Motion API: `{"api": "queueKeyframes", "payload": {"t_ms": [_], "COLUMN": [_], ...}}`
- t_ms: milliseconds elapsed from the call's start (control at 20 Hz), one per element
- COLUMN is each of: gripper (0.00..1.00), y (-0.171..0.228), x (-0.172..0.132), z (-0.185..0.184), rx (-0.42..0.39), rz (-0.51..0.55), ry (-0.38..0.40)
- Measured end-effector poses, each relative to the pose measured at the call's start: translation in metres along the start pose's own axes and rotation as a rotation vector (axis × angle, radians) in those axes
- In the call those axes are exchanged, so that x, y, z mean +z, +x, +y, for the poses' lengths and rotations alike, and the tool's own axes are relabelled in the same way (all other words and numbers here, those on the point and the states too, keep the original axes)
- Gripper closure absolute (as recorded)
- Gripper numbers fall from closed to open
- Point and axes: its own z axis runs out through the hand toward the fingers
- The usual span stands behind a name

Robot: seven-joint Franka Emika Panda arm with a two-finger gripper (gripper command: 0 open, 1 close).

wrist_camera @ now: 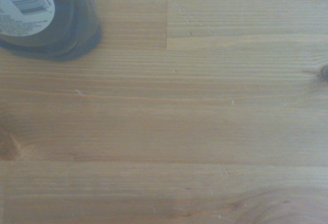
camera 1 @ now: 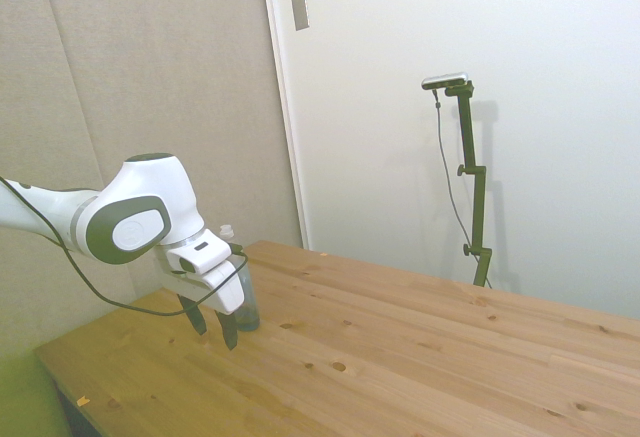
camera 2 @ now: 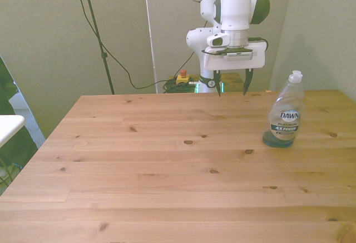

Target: Knock down the dish soap

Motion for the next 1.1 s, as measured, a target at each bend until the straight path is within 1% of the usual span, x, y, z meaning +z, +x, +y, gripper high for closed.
{"api": "queueKeyframes", "payload": {"t_ms": [200,250,450,700,850,1100], "gripper": [0.00,1.00,1.00,1.00,1.00,1.00], "y": [-0.003,-0.005,-0.027,-0.061,-0.069,-0.076], "x": [0.002,0.002,0.008,0.013,0.010,0.004], "z": [-0.002,-0.005,-0.019,-0.050,-0.070,-0.102], "rx": [-0.002,0.002,0.026,0.056,0.071,0.070], "rz": [0.000,0.001,0.013,0.038,0.044,0.060], "ry": [-0.004,-0.006,-0.012,0.003,0.016,0.029]}}
